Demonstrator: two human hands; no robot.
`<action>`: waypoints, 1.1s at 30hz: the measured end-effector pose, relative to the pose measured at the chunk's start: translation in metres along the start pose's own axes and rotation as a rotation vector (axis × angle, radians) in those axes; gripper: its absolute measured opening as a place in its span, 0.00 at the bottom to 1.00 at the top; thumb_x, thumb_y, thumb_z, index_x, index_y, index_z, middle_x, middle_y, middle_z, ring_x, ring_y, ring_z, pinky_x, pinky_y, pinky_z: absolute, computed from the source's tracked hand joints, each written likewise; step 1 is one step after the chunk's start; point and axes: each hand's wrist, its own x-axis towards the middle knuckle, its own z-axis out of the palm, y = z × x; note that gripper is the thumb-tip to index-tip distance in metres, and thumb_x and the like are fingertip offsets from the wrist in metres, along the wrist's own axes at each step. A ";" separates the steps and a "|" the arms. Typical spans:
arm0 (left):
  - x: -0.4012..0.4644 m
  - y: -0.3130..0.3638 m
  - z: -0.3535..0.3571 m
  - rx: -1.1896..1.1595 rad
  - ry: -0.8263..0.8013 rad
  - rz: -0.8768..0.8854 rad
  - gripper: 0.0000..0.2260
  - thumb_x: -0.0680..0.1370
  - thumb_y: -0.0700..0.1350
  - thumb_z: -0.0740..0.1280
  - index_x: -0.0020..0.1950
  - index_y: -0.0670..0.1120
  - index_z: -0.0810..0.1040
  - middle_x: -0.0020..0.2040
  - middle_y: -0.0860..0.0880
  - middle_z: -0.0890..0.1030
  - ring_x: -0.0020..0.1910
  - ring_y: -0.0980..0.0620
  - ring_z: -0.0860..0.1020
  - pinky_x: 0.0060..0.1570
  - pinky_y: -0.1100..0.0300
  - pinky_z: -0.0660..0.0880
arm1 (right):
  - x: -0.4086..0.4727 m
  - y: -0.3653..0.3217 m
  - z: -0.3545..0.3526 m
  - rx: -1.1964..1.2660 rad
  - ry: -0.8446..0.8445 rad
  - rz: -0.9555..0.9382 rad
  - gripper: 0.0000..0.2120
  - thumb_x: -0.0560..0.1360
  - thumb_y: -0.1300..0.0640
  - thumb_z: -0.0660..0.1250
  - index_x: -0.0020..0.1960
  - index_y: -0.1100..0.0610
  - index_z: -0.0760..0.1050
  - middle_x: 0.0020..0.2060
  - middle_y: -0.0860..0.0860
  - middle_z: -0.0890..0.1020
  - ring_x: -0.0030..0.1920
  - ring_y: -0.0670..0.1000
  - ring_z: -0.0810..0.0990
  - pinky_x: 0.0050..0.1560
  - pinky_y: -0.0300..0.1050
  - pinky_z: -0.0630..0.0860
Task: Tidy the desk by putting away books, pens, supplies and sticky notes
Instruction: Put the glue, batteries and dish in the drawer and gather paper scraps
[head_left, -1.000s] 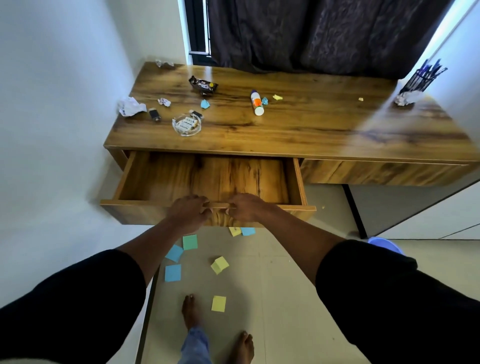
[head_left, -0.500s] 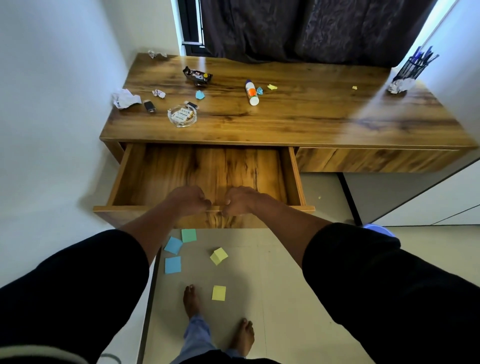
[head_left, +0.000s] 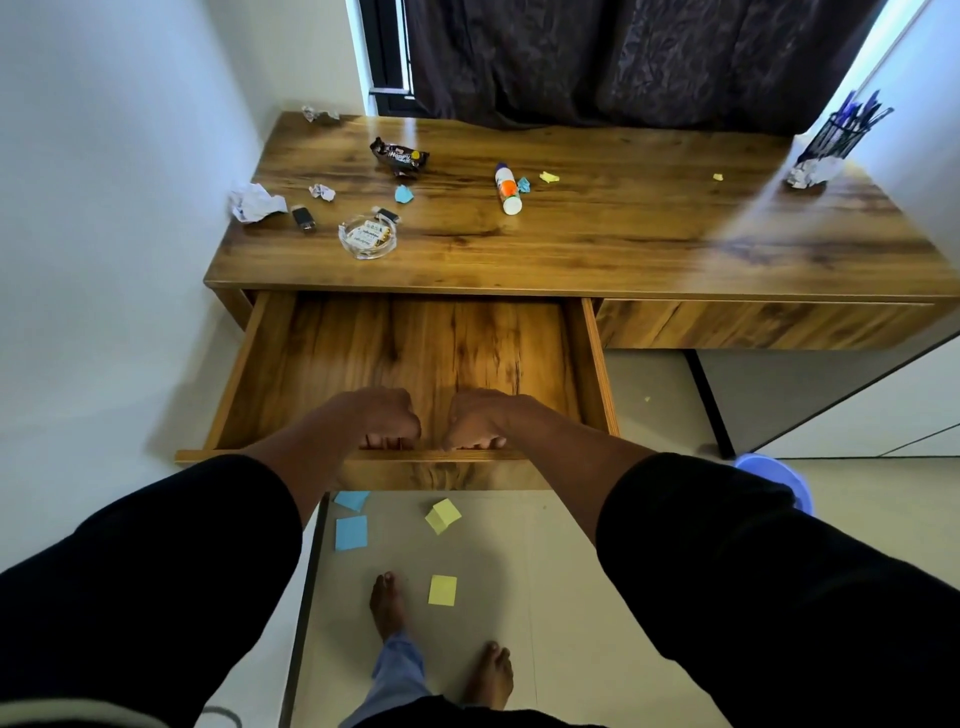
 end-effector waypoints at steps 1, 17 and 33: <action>0.000 0.001 0.000 0.000 -0.032 0.000 0.11 0.76 0.52 0.71 0.54 0.47 0.80 0.47 0.45 0.84 0.46 0.46 0.84 0.52 0.49 0.83 | 0.000 -0.001 0.000 0.023 -0.040 0.002 0.13 0.79 0.50 0.69 0.52 0.60 0.82 0.40 0.52 0.82 0.39 0.50 0.81 0.43 0.44 0.80; -0.002 0.009 0.003 -0.064 -0.429 -0.165 0.11 0.79 0.46 0.68 0.52 0.42 0.87 0.49 0.43 0.87 0.48 0.45 0.86 0.54 0.47 0.83 | 0.011 0.014 0.021 0.282 -0.395 0.102 0.18 0.85 0.50 0.60 0.67 0.61 0.77 0.66 0.58 0.79 0.67 0.57 0.78 0.65 0.53 0.77; -0.010 0.008 0.019 -0.076 -0.525 -0.219 0.13 0.81 0.47 0.67 0.57 0.40 0.86 0.49 0.43 0.86 0.53 0.42 0.85 0.57 0.45 0.81 | 0.009 0.017 0.038 0.333 -0.476 0.115 0.20 0.85 0.49 0.61 0.68 0.62 0.76 0.67 0.59 0.79 0.68 0.57 0.78 0.60 0.53 0.78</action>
